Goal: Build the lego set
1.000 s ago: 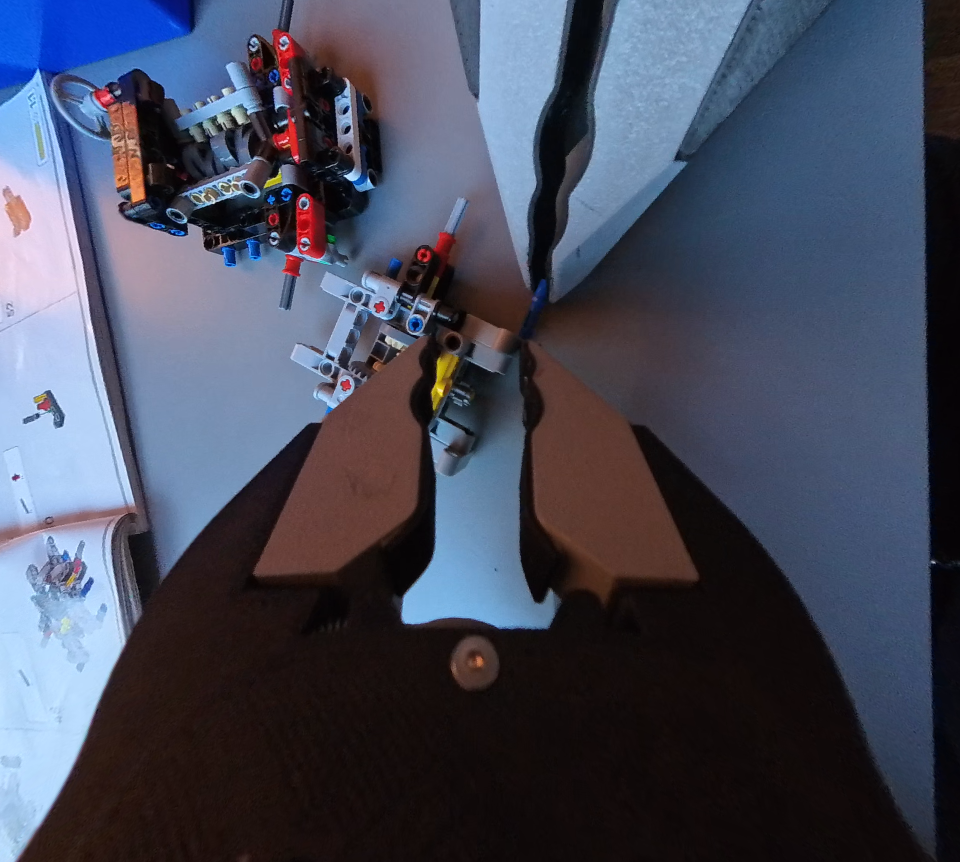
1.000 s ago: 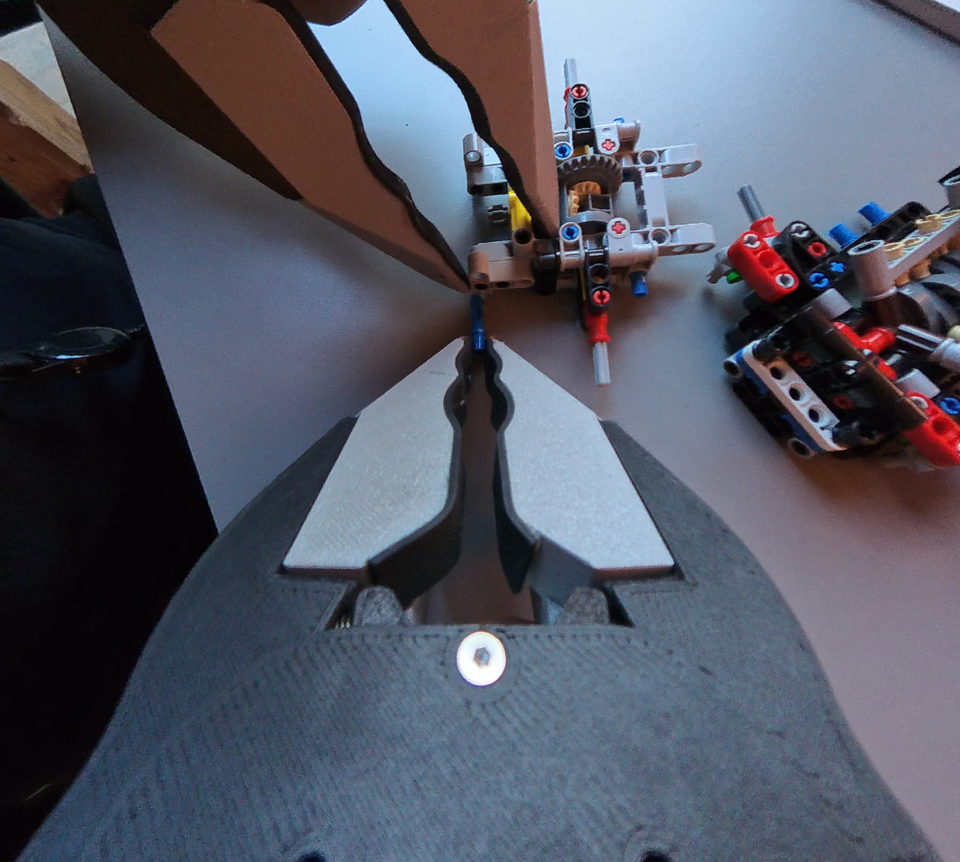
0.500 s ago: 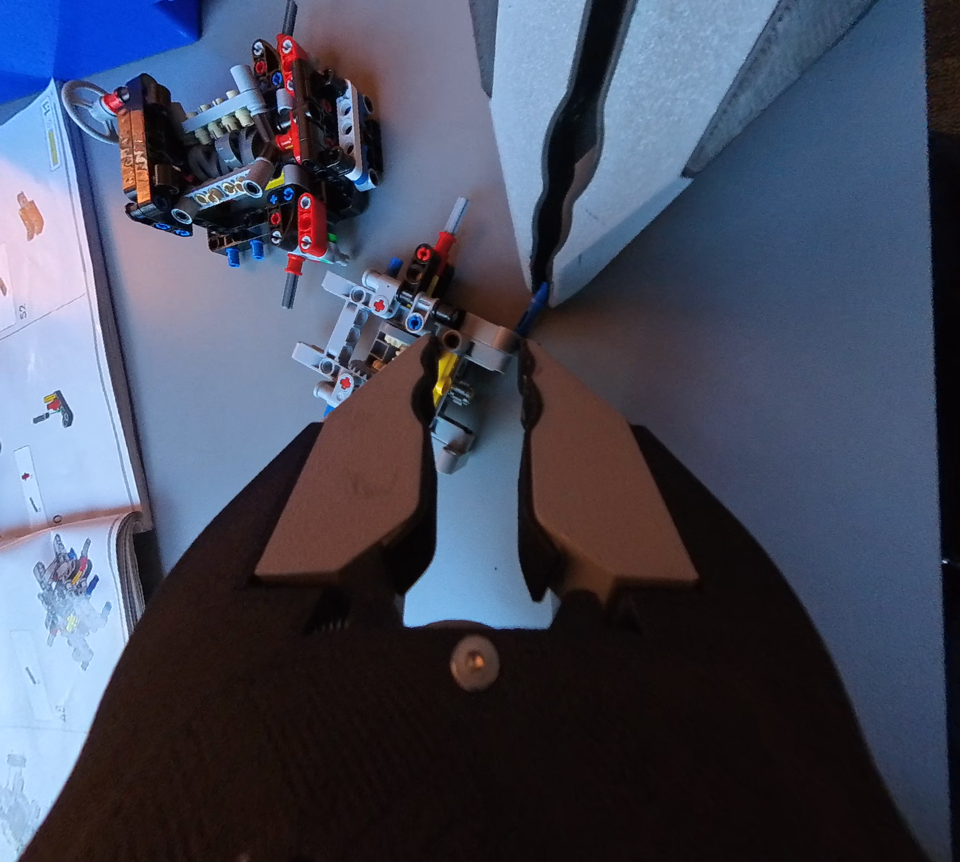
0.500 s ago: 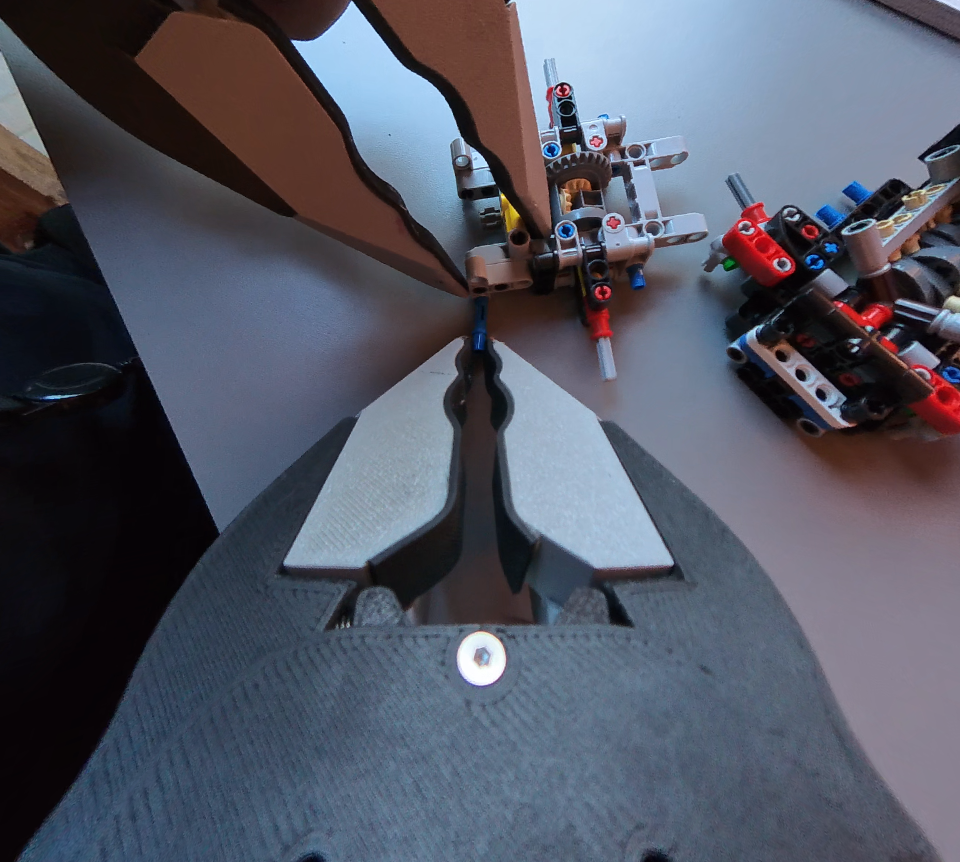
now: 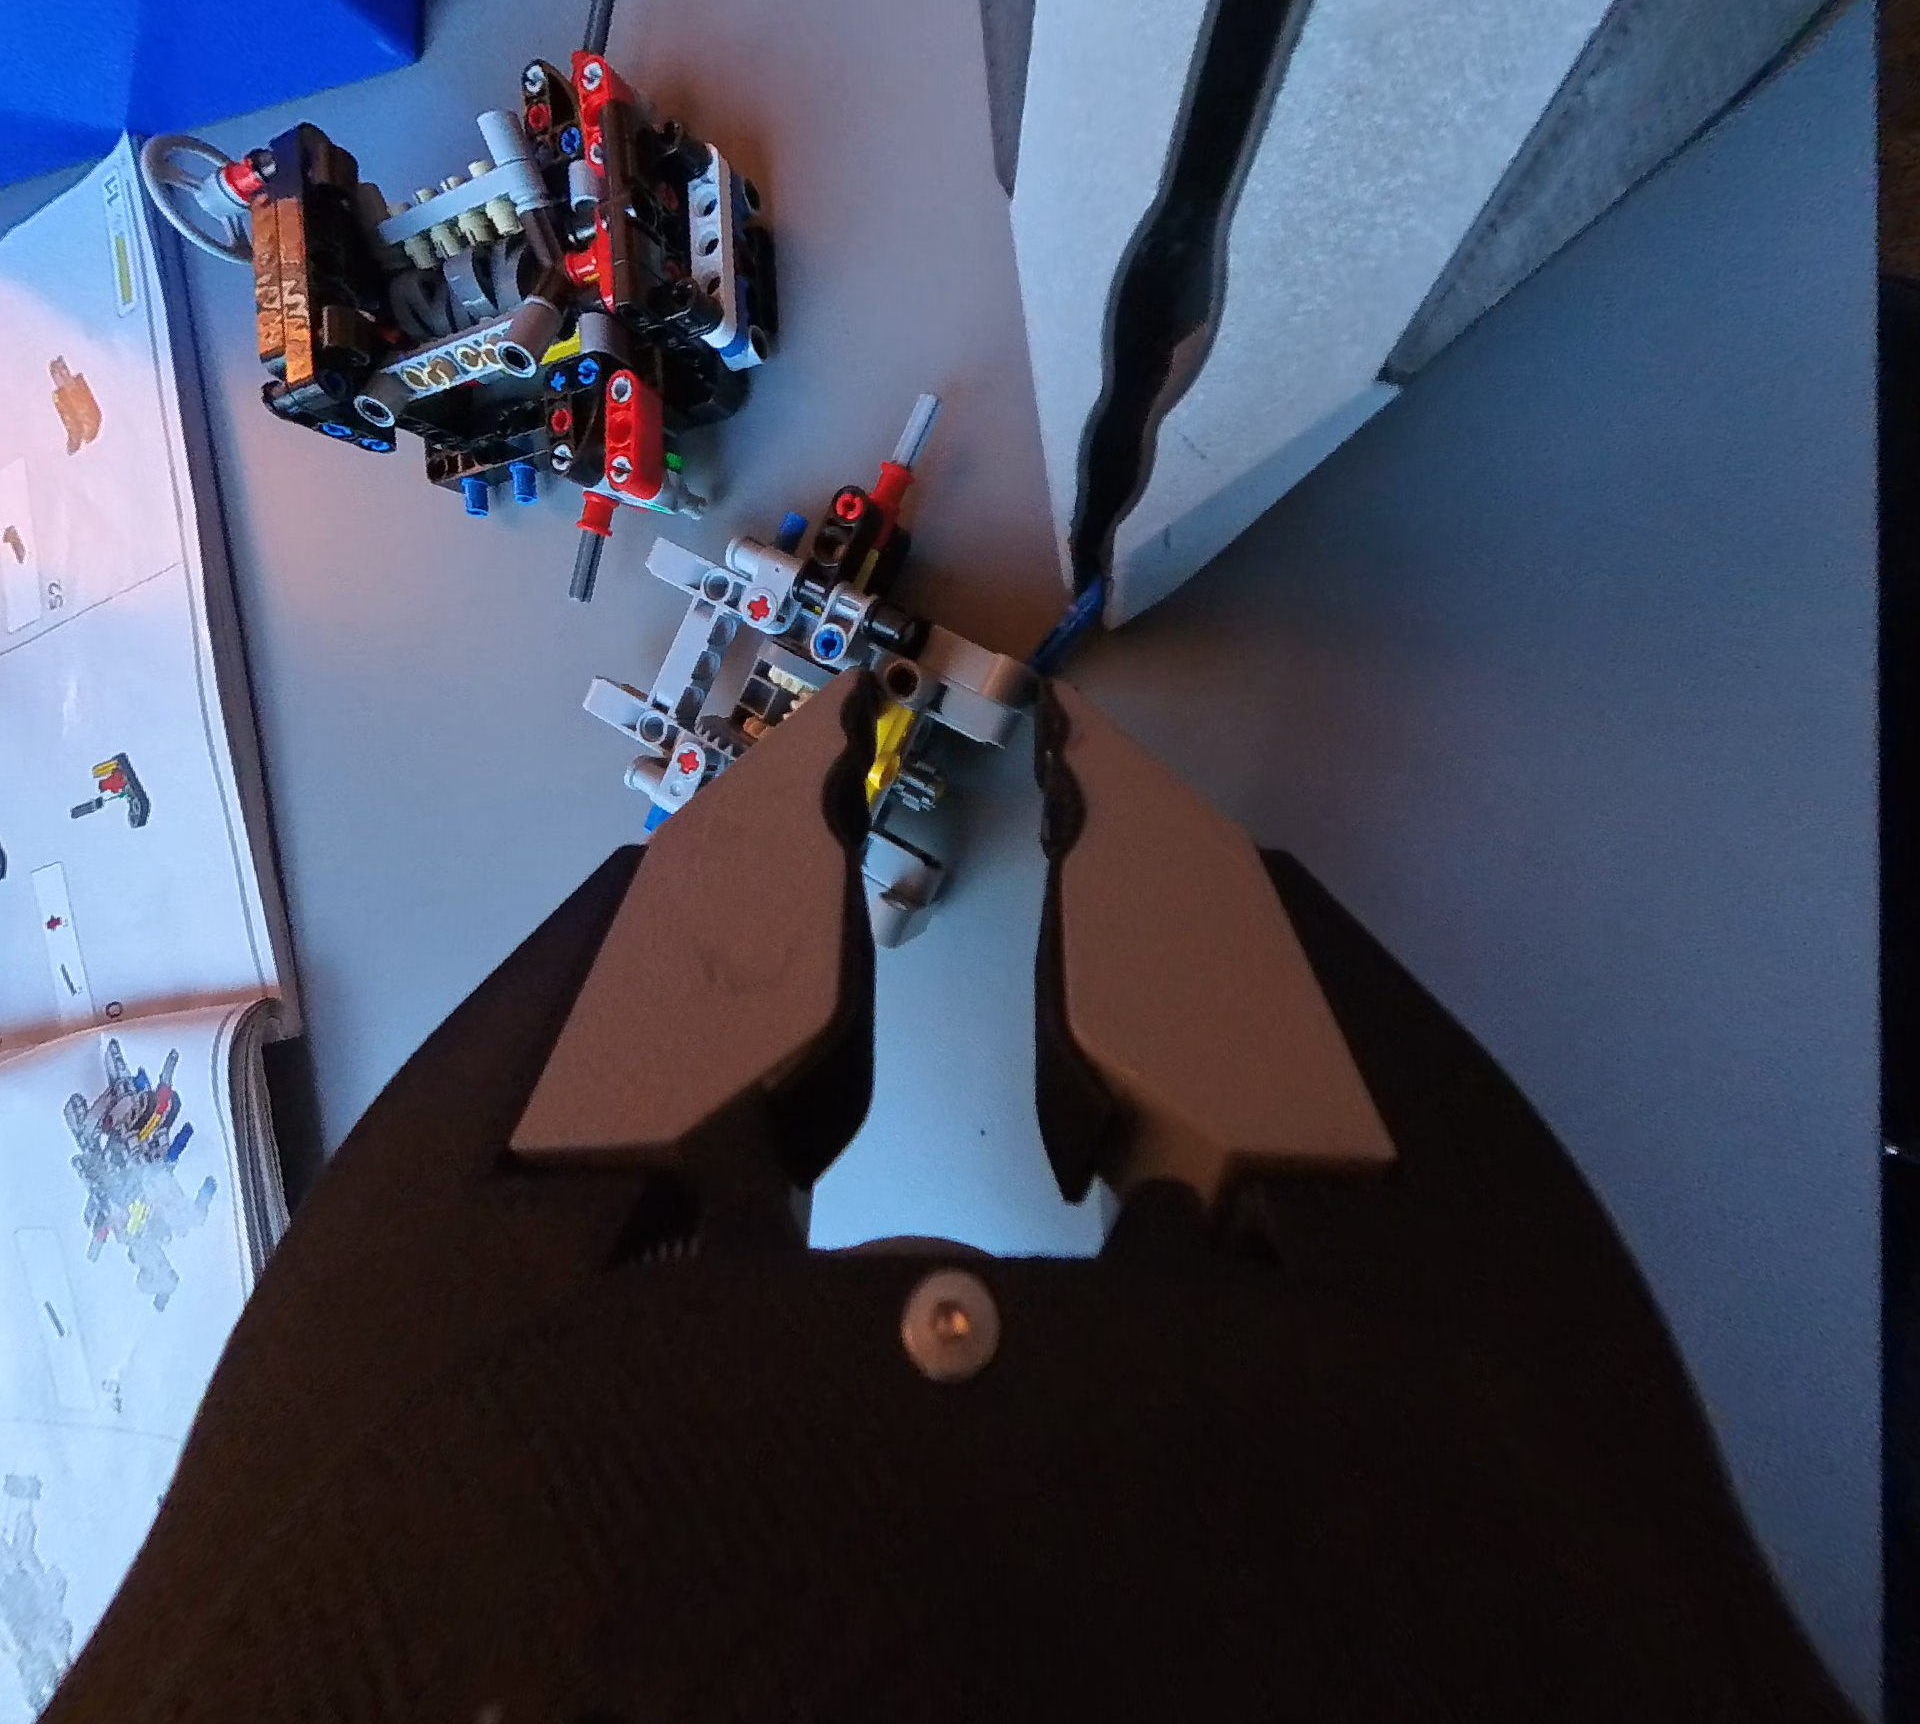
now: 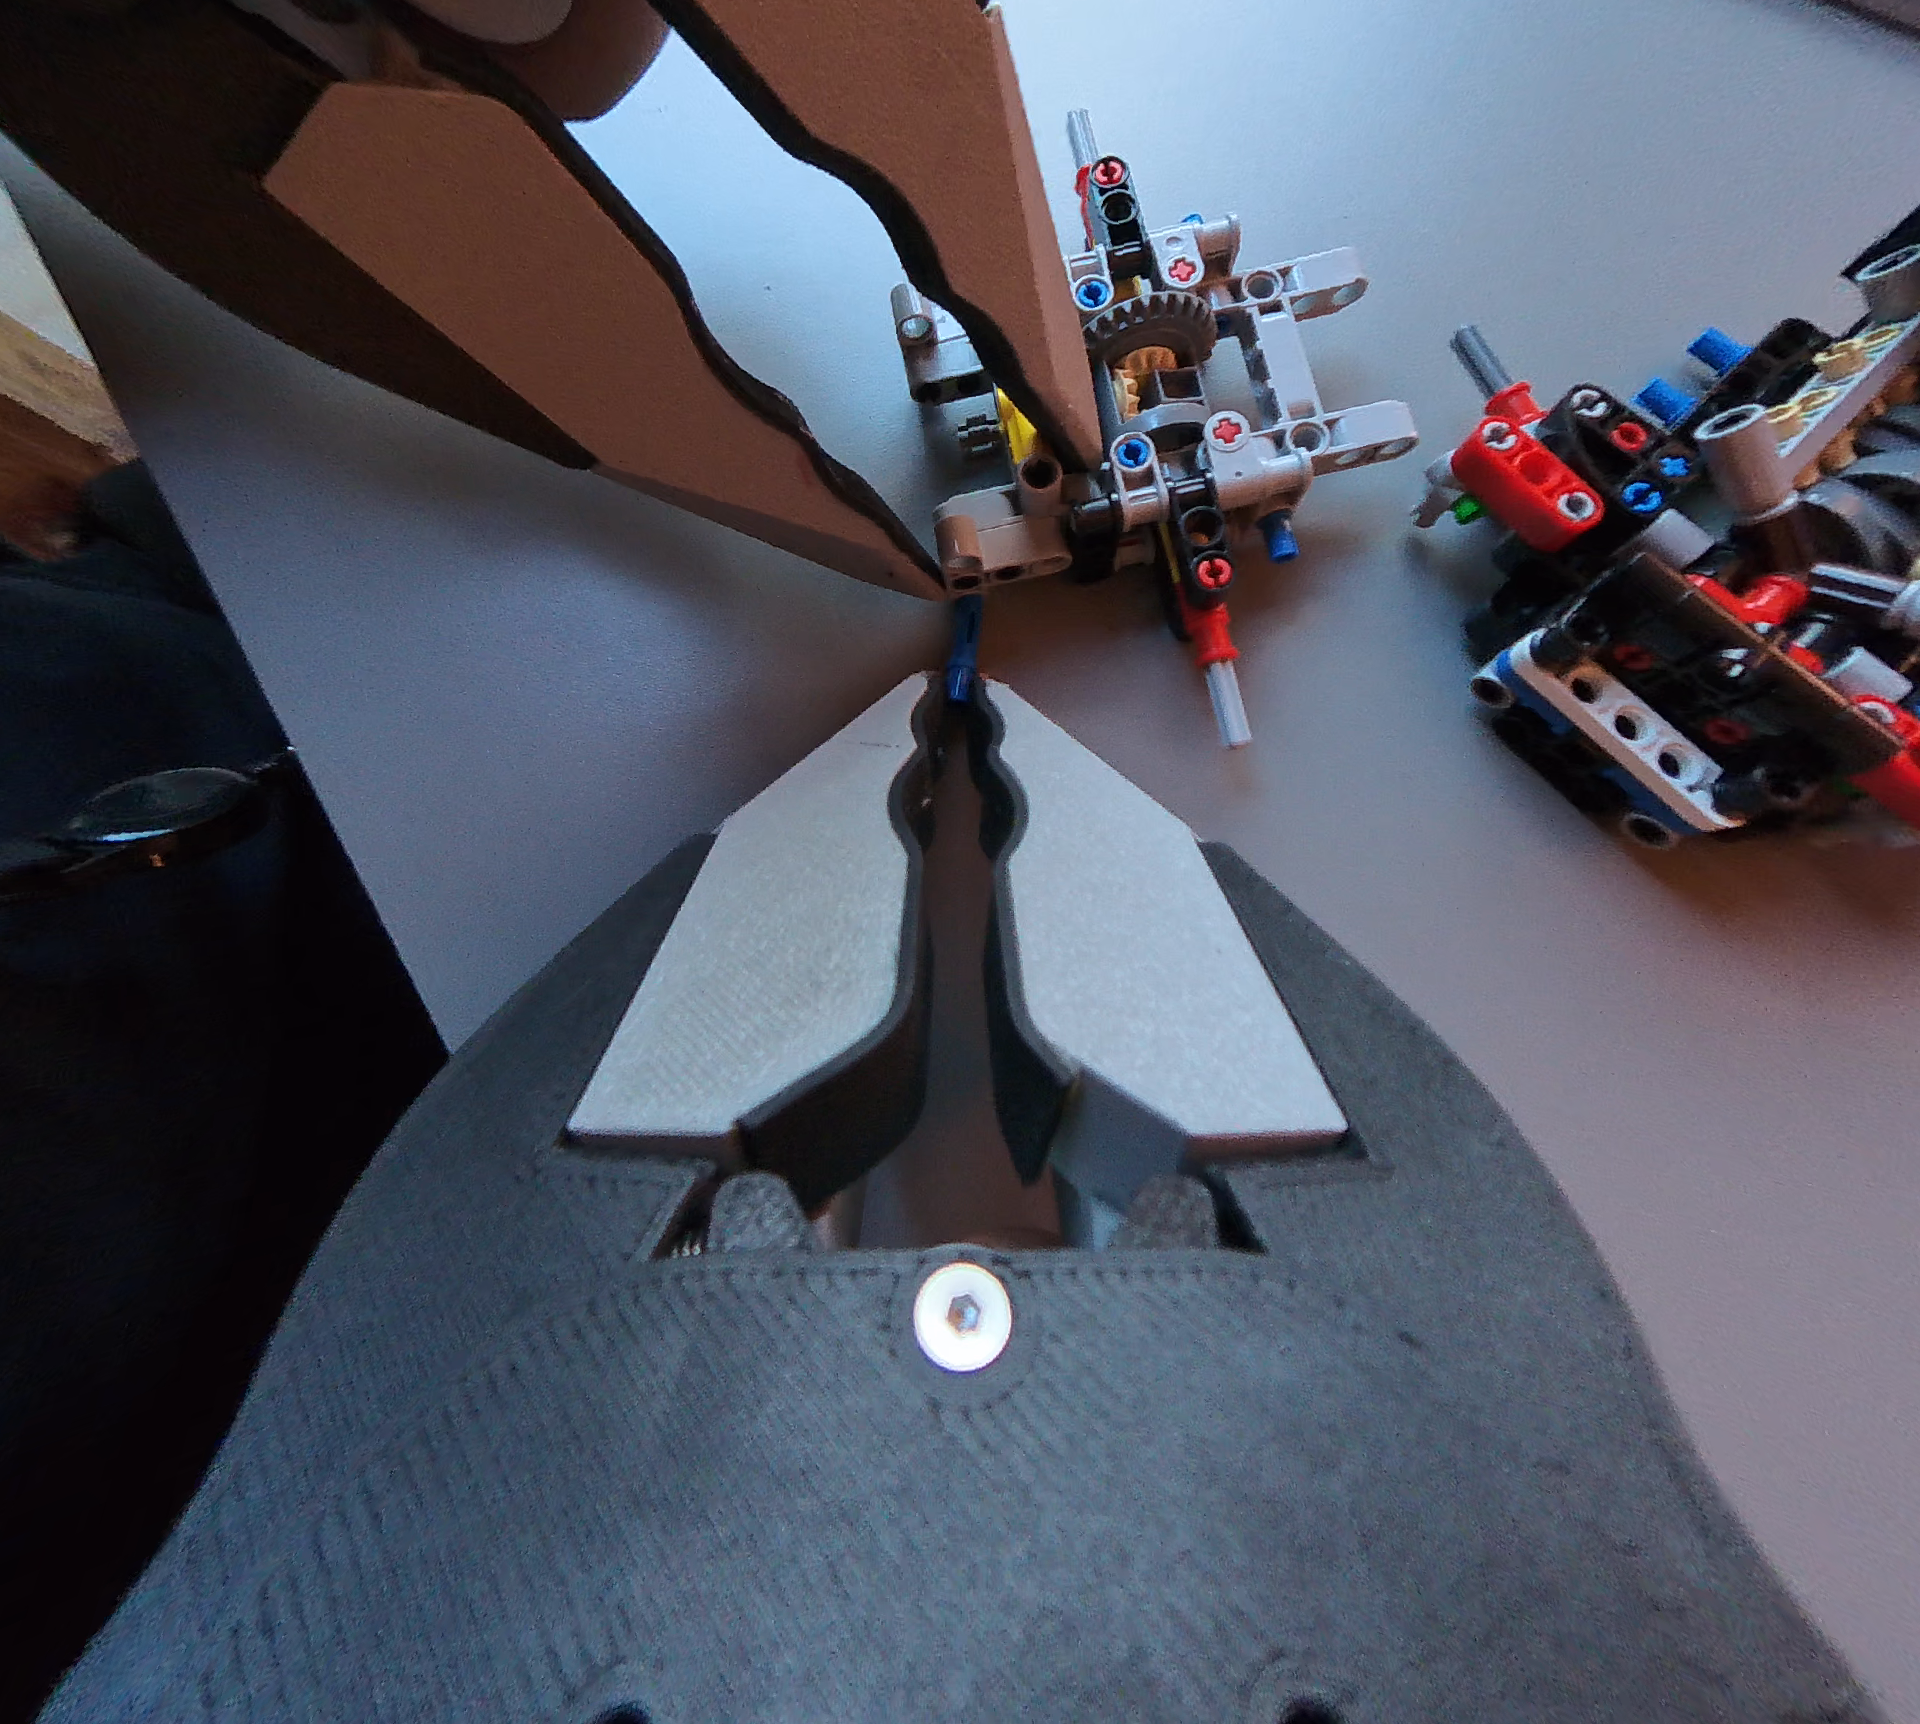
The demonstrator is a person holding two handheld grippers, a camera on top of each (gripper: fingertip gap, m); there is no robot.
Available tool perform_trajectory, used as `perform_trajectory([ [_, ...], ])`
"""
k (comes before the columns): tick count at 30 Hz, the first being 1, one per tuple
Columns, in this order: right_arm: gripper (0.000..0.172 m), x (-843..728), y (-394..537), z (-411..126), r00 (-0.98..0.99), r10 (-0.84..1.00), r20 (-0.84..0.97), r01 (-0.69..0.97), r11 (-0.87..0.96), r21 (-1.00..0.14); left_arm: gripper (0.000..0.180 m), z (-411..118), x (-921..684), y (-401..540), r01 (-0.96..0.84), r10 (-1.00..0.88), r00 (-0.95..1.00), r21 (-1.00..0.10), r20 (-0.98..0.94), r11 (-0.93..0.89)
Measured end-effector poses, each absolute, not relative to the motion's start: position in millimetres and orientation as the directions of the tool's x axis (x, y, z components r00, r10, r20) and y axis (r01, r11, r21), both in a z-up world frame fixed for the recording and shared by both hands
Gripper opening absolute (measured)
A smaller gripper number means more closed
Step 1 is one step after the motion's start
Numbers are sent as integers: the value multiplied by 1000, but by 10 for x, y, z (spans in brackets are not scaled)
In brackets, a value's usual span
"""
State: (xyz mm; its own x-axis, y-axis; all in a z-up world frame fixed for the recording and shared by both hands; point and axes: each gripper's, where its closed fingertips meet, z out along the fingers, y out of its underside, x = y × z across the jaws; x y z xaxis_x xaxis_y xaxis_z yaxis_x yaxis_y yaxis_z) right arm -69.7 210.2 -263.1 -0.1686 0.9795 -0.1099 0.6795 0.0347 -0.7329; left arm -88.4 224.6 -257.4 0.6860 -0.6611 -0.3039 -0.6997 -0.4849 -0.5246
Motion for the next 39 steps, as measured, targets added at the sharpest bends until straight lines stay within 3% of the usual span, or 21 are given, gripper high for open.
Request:
perform_trajectory([
  [10,1,-737,2106,-2642,-233,972,-7,664,154,-732,28,-2574,-918,2234,-701,-662,686,-518,-302,-490],
  [17,1,-769,2118,-2653,-289,941,175,619,323,-716,29,-2575,-942,2224,-700,-652,690,-516,-313,-494],
  [22,0,-791,2145,-2636,-318,857,405,551,515,-657,28,-2574,-957,2223,-691,-640,701,-524,-314,-499],
  [24,1,-791,2138,-2634,-302,903,305,585,428,-689,28,-2574,-960,2222,-688,-638,703,-526,-315,-499],
  [29,0,-788,2112,-2630,-250,948,-196,696,36,-717,28,-2574,-965,2220,-691,-634,703,-521,-321,-502],
  [36,1,-787,2076,-2632,-178,891,-417,728,-166,-665,29,-2576,-973,2205,-682,-629,710,-529,-315,-505],
  [39,0,-790,2082,-2643,-199,937,-288,709,-66,-702,29,-2577,-974,2205,-679,-624,714,-530,-318,-508],
])
